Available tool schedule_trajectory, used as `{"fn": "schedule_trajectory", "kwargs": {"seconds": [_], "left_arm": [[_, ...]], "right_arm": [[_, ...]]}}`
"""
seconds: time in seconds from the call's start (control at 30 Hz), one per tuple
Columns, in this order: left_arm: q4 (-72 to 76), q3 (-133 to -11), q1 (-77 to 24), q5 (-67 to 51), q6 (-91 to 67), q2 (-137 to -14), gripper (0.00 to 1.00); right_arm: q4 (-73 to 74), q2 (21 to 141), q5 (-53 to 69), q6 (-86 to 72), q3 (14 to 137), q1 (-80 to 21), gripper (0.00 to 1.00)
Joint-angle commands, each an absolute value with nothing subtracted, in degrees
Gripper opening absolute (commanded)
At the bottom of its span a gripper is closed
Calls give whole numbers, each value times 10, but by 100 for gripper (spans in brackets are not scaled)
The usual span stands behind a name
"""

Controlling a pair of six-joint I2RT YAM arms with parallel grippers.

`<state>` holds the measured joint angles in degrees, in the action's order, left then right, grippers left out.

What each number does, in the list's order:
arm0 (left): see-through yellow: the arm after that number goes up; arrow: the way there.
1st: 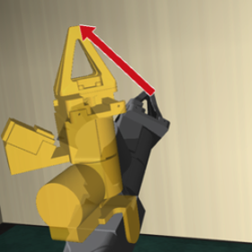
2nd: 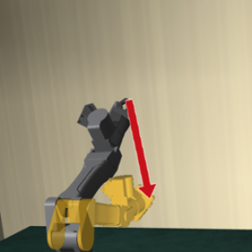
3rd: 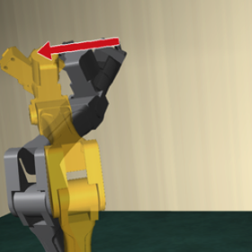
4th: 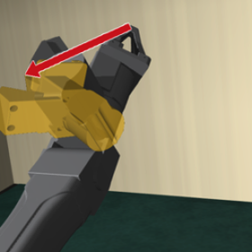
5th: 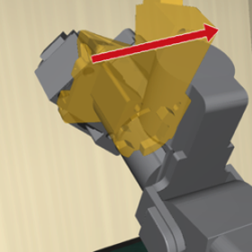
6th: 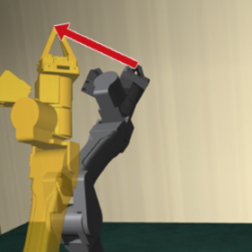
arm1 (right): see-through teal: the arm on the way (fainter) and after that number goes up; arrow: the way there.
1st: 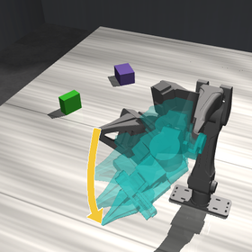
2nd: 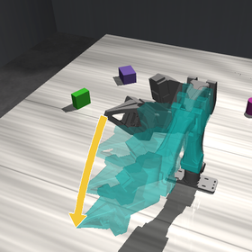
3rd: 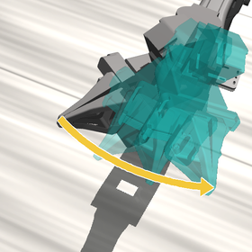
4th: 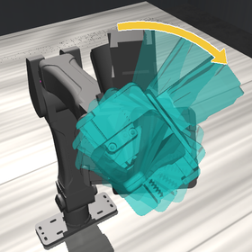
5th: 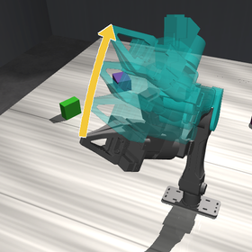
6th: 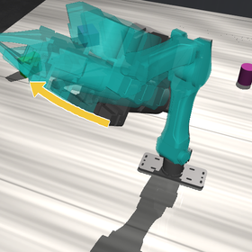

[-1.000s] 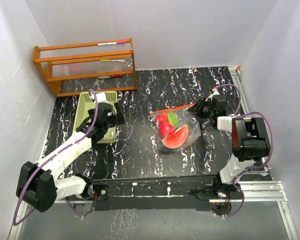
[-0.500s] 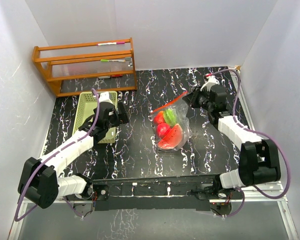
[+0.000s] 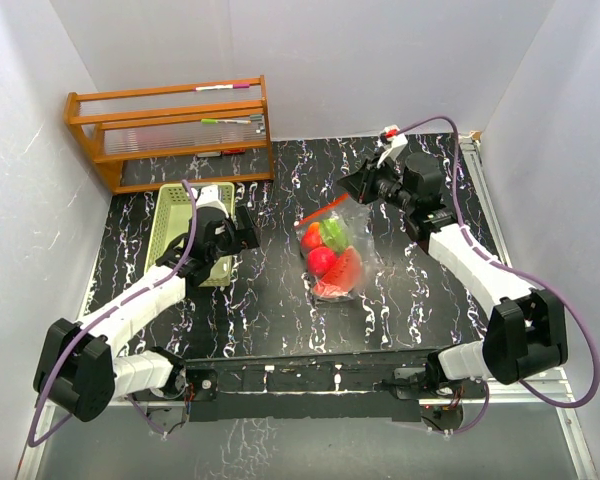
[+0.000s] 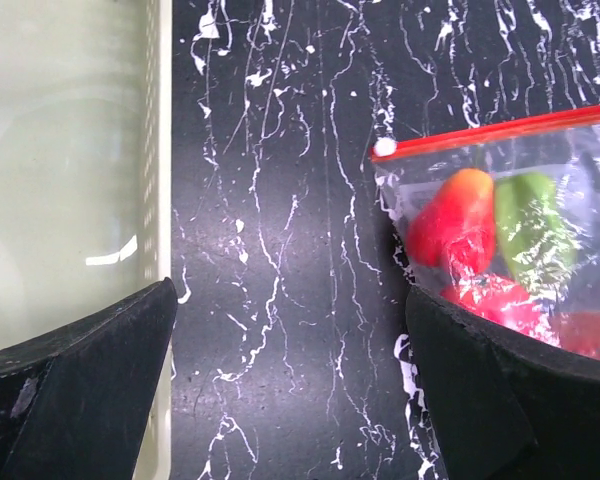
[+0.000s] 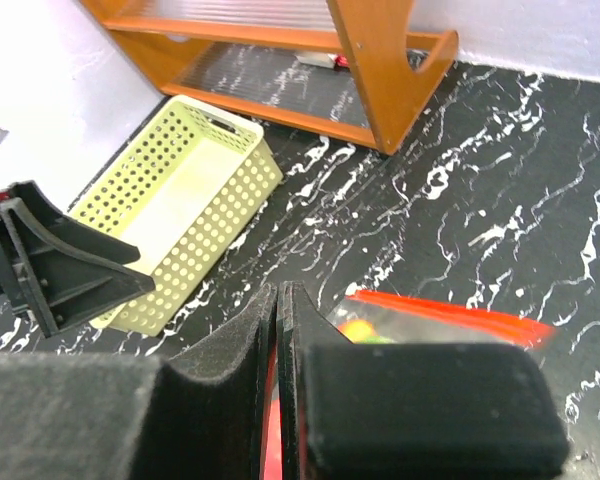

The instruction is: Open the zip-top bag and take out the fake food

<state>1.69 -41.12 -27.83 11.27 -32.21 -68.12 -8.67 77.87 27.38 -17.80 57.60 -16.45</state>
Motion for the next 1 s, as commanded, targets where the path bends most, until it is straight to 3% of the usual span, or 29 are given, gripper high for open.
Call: {"fn": "schedule_trajectory", "kwargs": {"seconds": [0.0,0.13,0.17,0.23,0.3,0.33,0.47,0.63,0.8,0.97], "left_arm": [[45,-408,-276,90,-327,-664,97],[51,-406,-276,84,-333,-669,97],[51,-408,-276,82,-333,-670,97],[55,-405,-276,80,-334,-671,97],[61,-397,-276,78,-338,-669,97],[62,-392,-276,77,-340,-669,97],[64,-380,-276,78,-344,-670,97],[68,-387,-276,80,-370,-702,97],[155,-409,-276,-7,-462,-787,97],[249,-427,-283,-5,-578,-884,94]], "right_arm": [[-101,771,289,-171,626,-176,7],[-90,775,274,-168,626,-178,11],[-86,776,263,-165,620,-177,23],[-86,771,214,-160,599,-177,62],[-80,769,148,-162,579,-178,81],[-76,770,118,-165,569,-177,85],[-81,783,62,-170,542,-177,93],[-90,813,102,-168,532,-180,93],[-95,806,84,-167,500,-183,93],[-94,769,60,-170,464,-183,93]]}}
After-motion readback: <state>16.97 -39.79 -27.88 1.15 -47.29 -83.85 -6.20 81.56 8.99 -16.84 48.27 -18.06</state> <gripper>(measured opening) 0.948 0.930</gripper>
